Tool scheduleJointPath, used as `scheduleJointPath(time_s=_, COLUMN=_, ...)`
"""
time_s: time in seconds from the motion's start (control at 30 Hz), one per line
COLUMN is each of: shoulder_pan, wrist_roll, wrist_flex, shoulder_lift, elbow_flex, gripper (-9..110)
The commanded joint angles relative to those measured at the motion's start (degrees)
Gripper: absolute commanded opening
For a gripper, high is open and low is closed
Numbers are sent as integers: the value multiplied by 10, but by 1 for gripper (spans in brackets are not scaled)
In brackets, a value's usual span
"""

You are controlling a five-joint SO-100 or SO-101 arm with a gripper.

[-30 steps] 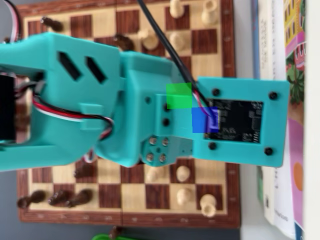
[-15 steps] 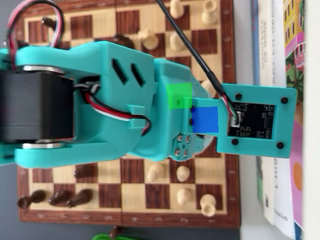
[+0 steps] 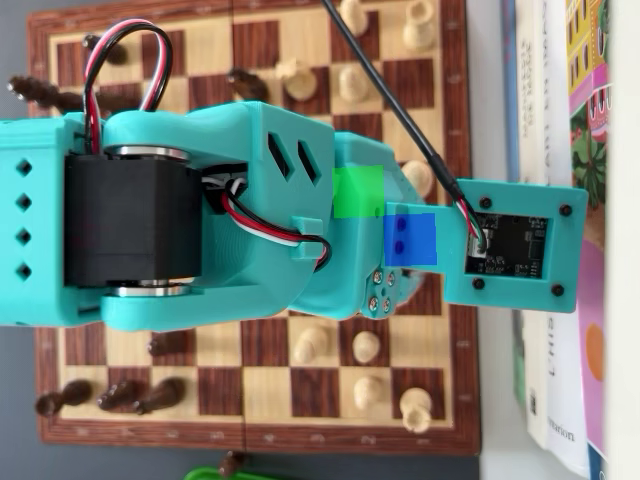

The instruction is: Play chess

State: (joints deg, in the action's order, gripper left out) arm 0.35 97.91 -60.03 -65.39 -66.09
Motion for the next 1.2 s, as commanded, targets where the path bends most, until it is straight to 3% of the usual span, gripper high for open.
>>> scheduleJointPath(time_s=0.0, shoulder_pan=3, wrist_roll=4, wrist_flex=-3, shoulder_lift=-4, elbow_flex=30, gripper=16)
scheduleJointPath(time_s=1.17, shoulder_pan=0, wrist_roll=4, wrist_flex=-3, shoulder_lift=-8, elbow_flex=28, gripper=10)
